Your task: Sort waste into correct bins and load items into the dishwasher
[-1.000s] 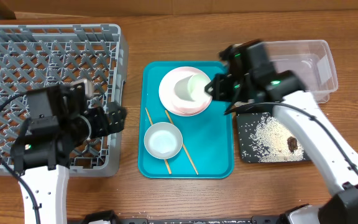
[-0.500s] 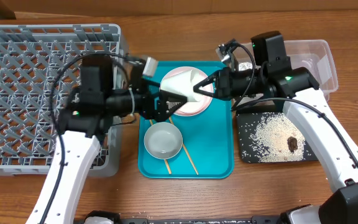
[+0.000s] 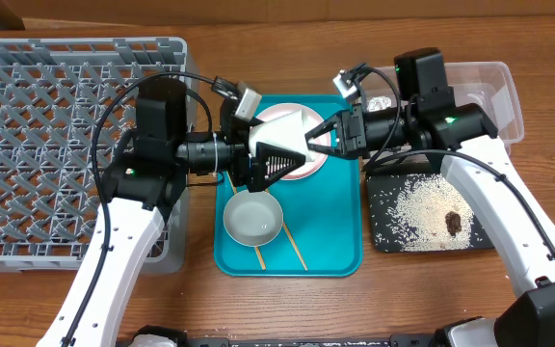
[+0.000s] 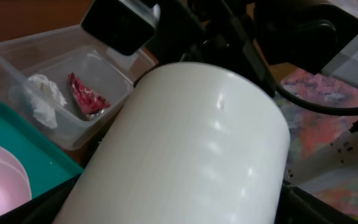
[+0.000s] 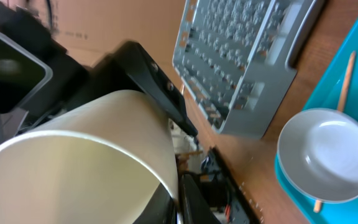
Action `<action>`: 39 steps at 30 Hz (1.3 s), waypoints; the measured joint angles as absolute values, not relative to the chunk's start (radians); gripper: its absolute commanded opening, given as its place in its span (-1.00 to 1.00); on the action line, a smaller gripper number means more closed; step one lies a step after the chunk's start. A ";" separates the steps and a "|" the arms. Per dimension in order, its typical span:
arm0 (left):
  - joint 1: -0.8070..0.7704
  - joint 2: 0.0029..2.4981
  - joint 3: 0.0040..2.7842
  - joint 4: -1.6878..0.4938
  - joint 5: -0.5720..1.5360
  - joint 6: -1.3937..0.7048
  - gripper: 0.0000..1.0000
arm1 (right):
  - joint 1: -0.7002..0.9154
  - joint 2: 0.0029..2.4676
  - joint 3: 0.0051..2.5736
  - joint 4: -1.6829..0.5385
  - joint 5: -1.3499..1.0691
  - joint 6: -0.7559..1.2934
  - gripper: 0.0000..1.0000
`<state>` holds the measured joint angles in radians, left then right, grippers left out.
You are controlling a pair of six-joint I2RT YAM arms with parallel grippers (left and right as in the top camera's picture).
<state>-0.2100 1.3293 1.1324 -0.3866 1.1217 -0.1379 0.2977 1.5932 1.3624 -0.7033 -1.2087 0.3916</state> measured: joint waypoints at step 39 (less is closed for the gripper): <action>0.021 1.330 1.134 -0.739 0.756 -0.134 -0.92 | 0.259 1.594 1.363 -1.011 -0.614 0.368 0.22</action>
<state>0.0208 1.3304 1.1343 -0.7387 0.7555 -0.1345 0.2592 1.5944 1.3632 -1.0115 -0.6136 0.3679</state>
